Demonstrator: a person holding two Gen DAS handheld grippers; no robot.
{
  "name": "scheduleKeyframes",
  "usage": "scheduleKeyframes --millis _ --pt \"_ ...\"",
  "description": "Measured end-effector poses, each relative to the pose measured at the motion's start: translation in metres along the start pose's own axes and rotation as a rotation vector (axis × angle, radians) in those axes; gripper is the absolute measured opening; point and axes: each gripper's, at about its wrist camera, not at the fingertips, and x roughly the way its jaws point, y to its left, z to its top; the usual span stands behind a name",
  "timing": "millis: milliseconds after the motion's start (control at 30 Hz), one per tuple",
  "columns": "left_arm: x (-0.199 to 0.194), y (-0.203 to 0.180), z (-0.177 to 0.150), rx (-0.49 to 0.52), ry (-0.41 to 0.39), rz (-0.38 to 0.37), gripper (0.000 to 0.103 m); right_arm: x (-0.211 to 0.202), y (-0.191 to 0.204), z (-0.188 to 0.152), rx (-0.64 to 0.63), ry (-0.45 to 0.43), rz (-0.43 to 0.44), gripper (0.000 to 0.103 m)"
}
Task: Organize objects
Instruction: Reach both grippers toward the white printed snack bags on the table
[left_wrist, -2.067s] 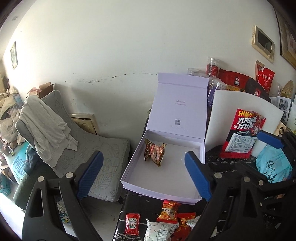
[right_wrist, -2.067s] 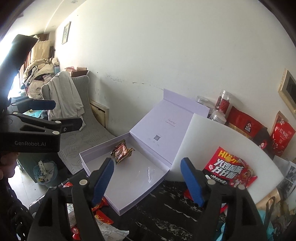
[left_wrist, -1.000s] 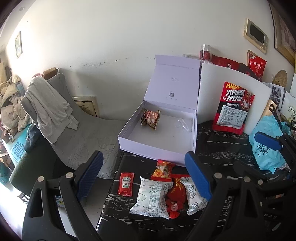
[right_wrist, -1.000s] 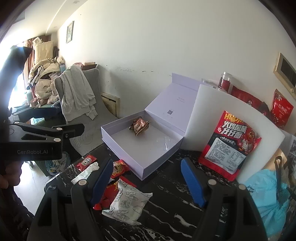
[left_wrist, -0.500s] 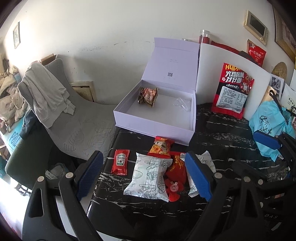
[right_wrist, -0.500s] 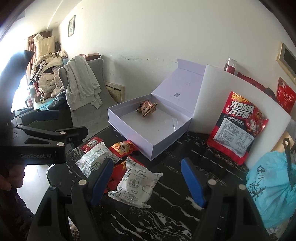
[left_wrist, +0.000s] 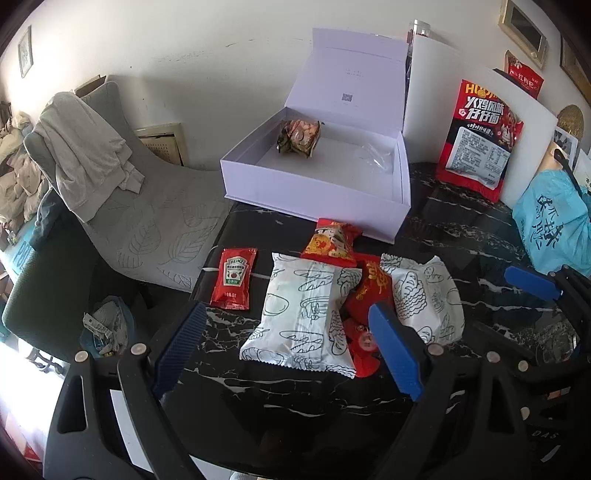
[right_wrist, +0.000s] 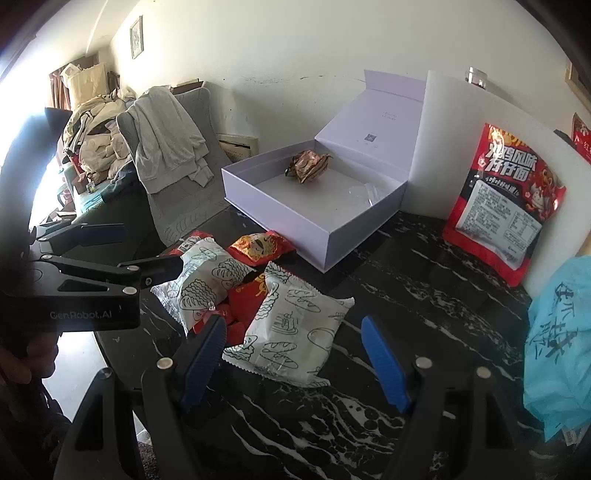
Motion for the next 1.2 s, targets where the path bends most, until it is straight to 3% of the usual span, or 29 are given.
scheduleKeyframes --millis 433,1000,1133,1200 --pt "0.038 0.003 -0.005 0.012 0.062 -0.014 0.090 0.040 -0.004 -0.007 0.043 0.094 0.018 0.077" --pt "0.078 0.006 -0.006 -0.003 0.148 -0.050 0.090 0.069 -0.012 -0.008 0.114 0.130 0.063 0.077" --pt "0.077 0.008 -0.008 -0.016 0.132 -0.064 0.089 0.069 -0.013 -0.011 0.124 0.118 0.079 0.077" --pt "0.074 0.008 -0.010 -0.020 0.116 -0.082 0.084 0.068 -0.013 -0.013 0.118 0.111 0.082 0.075"
